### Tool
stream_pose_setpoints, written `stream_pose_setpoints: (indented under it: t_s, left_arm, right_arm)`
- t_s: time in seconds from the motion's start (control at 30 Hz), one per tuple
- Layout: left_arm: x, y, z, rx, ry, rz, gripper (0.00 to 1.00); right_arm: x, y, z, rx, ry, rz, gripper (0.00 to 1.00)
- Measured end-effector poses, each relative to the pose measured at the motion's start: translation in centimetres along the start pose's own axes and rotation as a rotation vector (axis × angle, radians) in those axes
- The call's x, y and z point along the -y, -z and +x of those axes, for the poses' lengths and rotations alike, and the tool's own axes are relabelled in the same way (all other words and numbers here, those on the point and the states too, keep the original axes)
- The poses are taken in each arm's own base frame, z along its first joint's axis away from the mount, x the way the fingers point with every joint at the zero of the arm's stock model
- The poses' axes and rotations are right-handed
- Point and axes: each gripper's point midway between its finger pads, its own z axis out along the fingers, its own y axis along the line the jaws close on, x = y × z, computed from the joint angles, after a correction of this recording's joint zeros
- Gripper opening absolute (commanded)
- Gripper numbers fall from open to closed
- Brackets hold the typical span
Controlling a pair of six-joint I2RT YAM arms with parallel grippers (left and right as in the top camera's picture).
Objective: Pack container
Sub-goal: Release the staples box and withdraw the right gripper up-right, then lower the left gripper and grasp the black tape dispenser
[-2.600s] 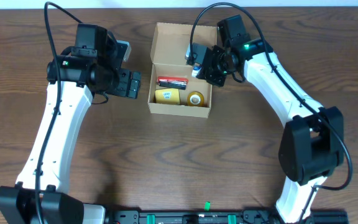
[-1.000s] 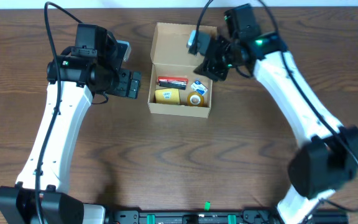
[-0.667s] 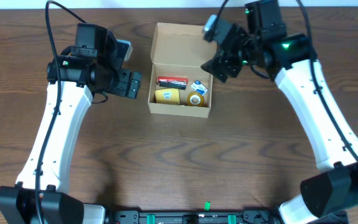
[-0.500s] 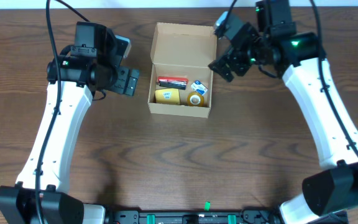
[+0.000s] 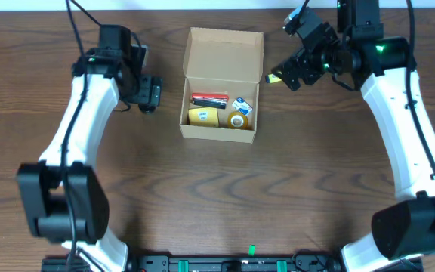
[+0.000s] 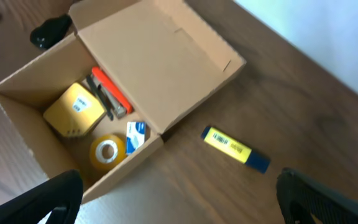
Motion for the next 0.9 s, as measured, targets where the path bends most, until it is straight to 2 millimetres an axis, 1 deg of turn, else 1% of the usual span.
stream_pose_setpoints:
  t_s: [0.13, 0.3, 0.5, 0.63, 0.7, 0.8, 0.83, 0.87, 0.9]
  left_arm:
    - [-0.1, -2.8, -0.5, -0.007, 0.060, -0.004, 0.95]
    - [-0.9, -5.1, -0.8, -0.006, 0.123, -0.043, 0.95]
    - [-1.7, -8.1, -0.8, -0.014, 0.165, -0.081, 0.95]
    - [-2.1, -9.4, -0.6, -0.021, 0.190, -0.086, 0.95]
    - [-2.2, -9.6, -0.6, -0.022, 0.202, -0.087, 0.95]
    - [-2.3, -10.0, -0.4, -0.027, 0.218, -0.087, 1.00]
    - [-2.3, -10.1, -0.4, -0.030, 0.224, -0.088, 1.00]
    - [-2.3, -10.2, -0.3, -0.033, 0.230, -0.088, 0.93]
    - [-2.3, -10.4, -0.1, -0.038, 0.239, -0.088, 0.92]
  right_arm:
    - [0.2, 0.0, -0.3, 0.012, 0.005, 0.006, 0.99]
    - [0.1, 0.0, -0.2, 0.008, 0.004, 0.004, 0.99]
    - [-0.2, 0.0, 0.4, -0.017, -0.008, -0.009, 0.99]
    - [-0.3, 0.0, 0.7, -0.027, -0.013, -0.014, 0.99]
    - [-0.4, 0.0, 0.7, -0.029, -0.014, -0.015, 0.99]
    - [-0.4, 0.0, 0.8, -0.031, -0.015, -0.016, 0.99]
    - [-0.4, 0.0, 0.8, -0.032, -0.015, -0.016, 0.99]
    - [-0.4, 0.0, 0.8, -0.032, -0.015, -0.016, 0.99]
    - [-0.4, 0.0, 0.8, -0.032, -0.015, -0.016, 0.99]
